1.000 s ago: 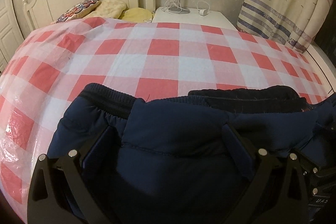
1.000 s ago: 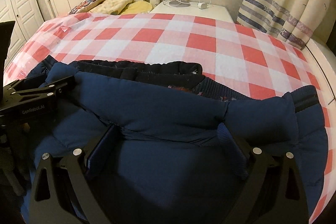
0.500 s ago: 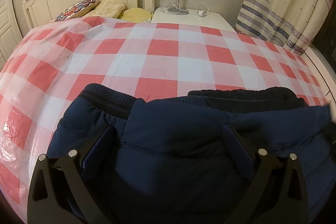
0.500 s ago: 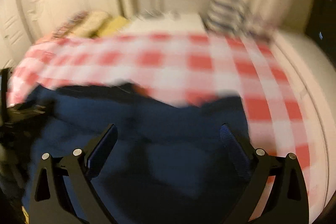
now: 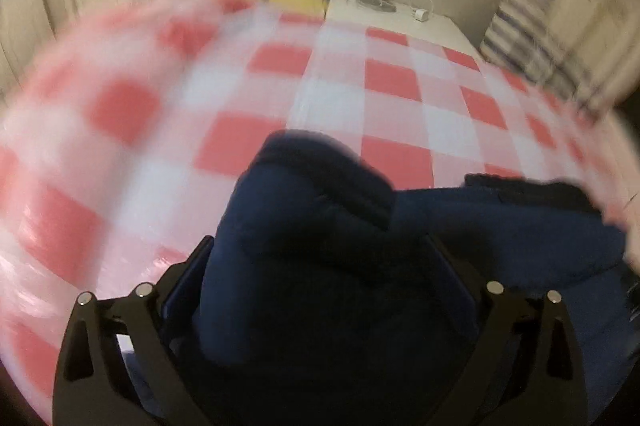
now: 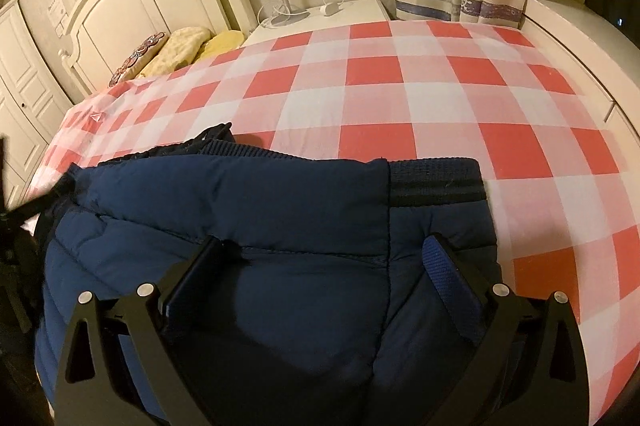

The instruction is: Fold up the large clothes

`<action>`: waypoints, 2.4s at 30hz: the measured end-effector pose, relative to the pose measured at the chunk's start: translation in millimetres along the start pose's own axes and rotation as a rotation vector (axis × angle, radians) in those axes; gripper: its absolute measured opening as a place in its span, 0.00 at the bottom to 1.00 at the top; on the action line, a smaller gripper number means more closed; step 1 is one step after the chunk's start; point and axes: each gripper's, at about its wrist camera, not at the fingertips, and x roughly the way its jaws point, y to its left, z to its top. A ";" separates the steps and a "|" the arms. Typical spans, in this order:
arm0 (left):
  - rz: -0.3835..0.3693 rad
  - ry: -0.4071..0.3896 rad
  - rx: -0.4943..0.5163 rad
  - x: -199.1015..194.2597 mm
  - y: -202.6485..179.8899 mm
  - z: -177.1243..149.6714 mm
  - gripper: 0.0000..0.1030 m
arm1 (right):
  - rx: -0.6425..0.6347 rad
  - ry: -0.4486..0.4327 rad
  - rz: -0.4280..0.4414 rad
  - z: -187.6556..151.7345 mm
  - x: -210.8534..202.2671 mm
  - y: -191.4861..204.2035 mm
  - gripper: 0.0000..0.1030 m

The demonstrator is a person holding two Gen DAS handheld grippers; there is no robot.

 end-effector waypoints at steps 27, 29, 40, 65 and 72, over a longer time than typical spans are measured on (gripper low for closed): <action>0.067 -0.163 0.329 -52.7 -88.7 -76.9 0.98 | -0.343 -0.013 -0.023 -54.2 -34.7 123.6 0.95; 0.045 -0.222 0.286 -75.9 -76.5 -81.1 0.97 | -0.312 -0.066 0.000 -57.1 -57.6 118.6 0.95; 0.041 -0.165 0.155 -71.0 -16.9 -95.8 0.98 | -0.205 -0.084 0.006 -76.6 -58.0 65.8 0.96; 0.058 -0.280 0.349 -118.7 -35.6 -197.2 0.98 | -0.348 -0.137 -0.074 -137.5 -102.4 82.8 0.95; 0.071 -0.289 0.352 -113.4 -30.1 -200.8 0.98 | -0.264 -0.117 0.028 -145.8 -86.5 52.9 0.96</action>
